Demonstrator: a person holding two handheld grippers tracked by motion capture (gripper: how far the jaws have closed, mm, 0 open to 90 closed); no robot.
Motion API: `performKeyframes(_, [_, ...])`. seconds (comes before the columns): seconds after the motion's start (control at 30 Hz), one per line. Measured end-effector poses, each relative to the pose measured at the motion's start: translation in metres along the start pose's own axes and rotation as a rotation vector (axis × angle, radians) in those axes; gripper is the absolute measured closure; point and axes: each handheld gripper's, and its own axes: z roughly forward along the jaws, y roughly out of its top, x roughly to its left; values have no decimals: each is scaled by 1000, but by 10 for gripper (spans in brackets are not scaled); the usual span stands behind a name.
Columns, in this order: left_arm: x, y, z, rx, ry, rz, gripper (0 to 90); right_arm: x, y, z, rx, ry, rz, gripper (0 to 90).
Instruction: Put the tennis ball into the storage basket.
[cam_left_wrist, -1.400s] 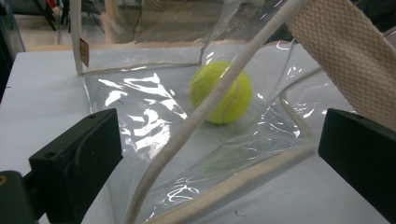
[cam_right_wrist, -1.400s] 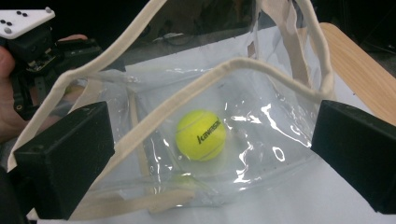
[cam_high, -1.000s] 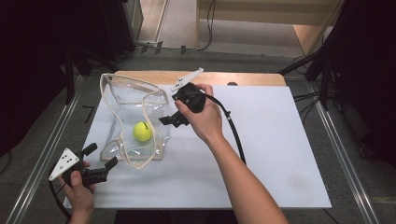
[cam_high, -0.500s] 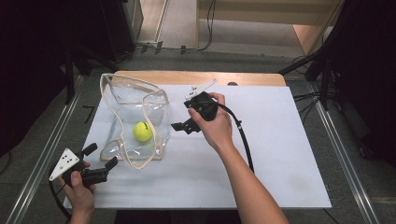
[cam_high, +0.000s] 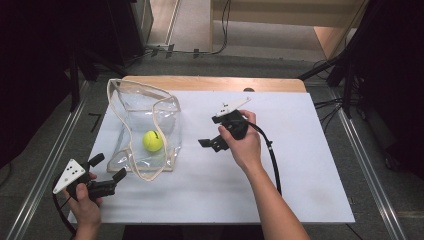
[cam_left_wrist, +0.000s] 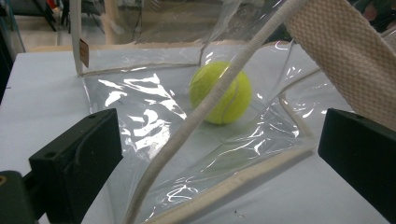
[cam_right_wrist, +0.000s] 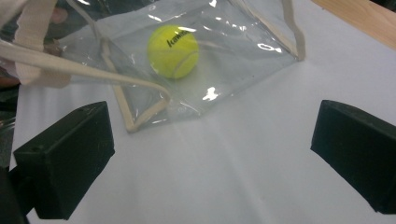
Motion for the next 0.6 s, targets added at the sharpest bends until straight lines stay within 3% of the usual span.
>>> performKeyframes(0.6, [-1,0,1,8,3,12,0,-9,-49,-19,-41,-57,43,0])
